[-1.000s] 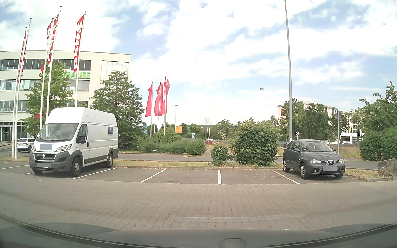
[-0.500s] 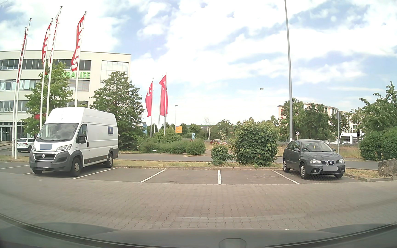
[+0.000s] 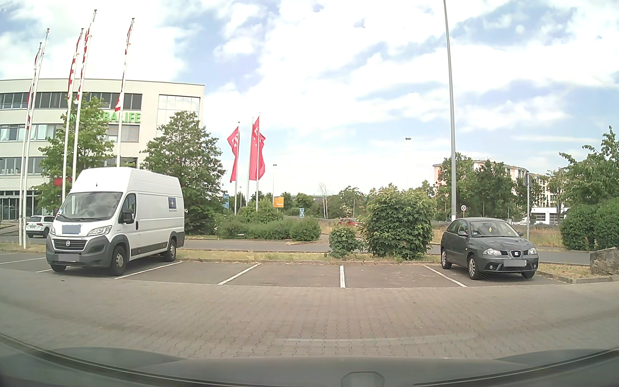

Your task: Follow the waypoints while adhering to traffic rules and regulations

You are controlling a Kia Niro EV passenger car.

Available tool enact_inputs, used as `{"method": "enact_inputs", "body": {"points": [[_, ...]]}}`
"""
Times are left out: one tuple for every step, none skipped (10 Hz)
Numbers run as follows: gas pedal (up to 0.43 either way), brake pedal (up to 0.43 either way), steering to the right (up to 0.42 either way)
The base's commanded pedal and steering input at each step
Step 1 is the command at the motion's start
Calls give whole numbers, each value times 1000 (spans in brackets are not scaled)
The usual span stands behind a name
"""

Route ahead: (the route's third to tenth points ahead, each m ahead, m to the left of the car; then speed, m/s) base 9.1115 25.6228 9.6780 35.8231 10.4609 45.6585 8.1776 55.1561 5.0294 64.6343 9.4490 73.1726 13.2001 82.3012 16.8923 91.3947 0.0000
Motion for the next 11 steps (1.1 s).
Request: {"method": "enact_inputs", "body": {"points": [[0, 384, 4], [0, 384, 4], [0, 384, 4], [0, 384, 4], [0, 384, 4], [0, 384, 4], [0, 384, 4], [0, 384, 4], [0, 384, 4], [0, 384, 4], [0, 384, 4]]}}
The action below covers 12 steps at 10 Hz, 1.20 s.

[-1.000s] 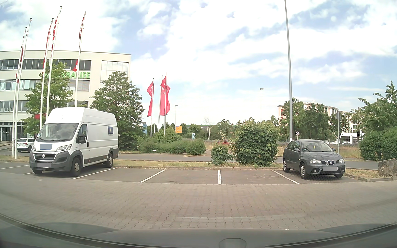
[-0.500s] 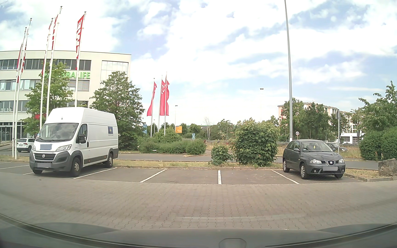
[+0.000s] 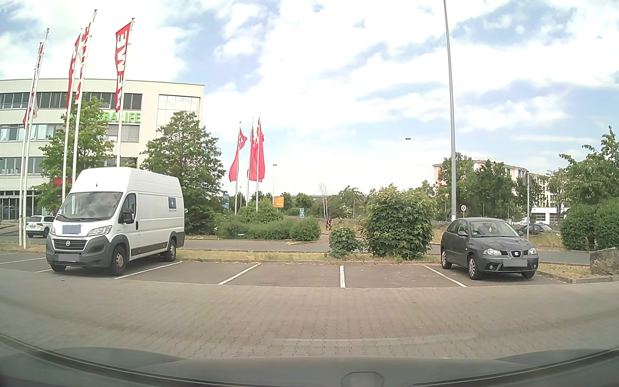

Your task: Follow the waypoints while adhering to traffic rules and regulations

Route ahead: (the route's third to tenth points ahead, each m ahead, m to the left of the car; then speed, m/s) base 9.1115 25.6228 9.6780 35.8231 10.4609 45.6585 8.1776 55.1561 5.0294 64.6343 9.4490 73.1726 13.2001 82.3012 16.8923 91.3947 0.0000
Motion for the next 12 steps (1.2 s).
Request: {"method": "enact_inputs", "body": {"points": [[0, 384, 4], [0, 384, 4], [0, 384, 4], [0, 384, 4], [0, 384, 4], [0, 384, 4], [0, 384, 4], [0, 384, 4], [0, 384, 4], [0, 384, 4], [0, 384, 4], [0, 384, 4]]}}
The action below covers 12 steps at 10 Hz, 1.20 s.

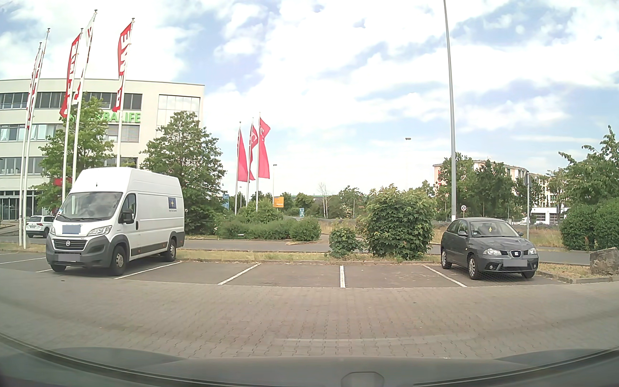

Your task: Follow the waypoints while adhering to traffic rules and regulations

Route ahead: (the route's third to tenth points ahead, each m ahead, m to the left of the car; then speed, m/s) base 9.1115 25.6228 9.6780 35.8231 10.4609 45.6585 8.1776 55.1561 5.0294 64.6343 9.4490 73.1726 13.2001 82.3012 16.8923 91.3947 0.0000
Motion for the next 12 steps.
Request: {"method": "enact_inputs", "body": {"points": [[0, 384, 4], [0, 384, 4], [0, 384, 4], [0, 384, 5], [0, 384, 5], [0, 384, 5], [0, 384, 6], [0, 384, 6], [0, 384, 6], [0, 384, 6], [0, 384, 6], [0, 384, 6]]}}
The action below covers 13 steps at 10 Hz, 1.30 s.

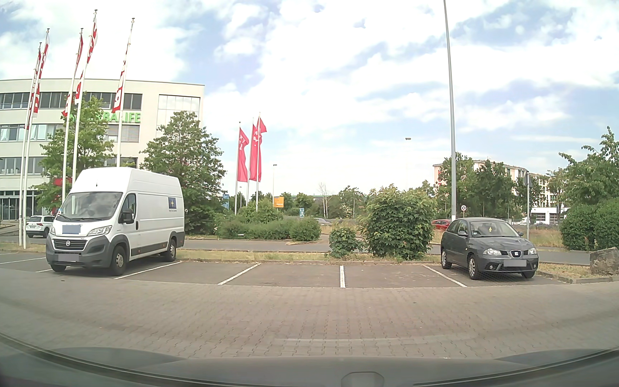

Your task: Follow the waypoints while adhering to traffic rules and regulations

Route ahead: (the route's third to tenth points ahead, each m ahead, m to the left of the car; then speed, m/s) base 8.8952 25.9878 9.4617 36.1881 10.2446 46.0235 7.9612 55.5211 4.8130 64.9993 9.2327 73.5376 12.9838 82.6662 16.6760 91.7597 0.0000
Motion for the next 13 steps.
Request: {"method": "enact_inputs", "body": {"points": [[0, 384, 6], [0, 384, 6], [0, 384, 6], [0, 384, 6], [0, 384, 6], [0, 384, 6], [0, 384, 5], [0, 384, 5], [0, 384, 4], [0, 384, 3], [0, 384, 4], [0, 384, 7], [0, 384, 10]]}}
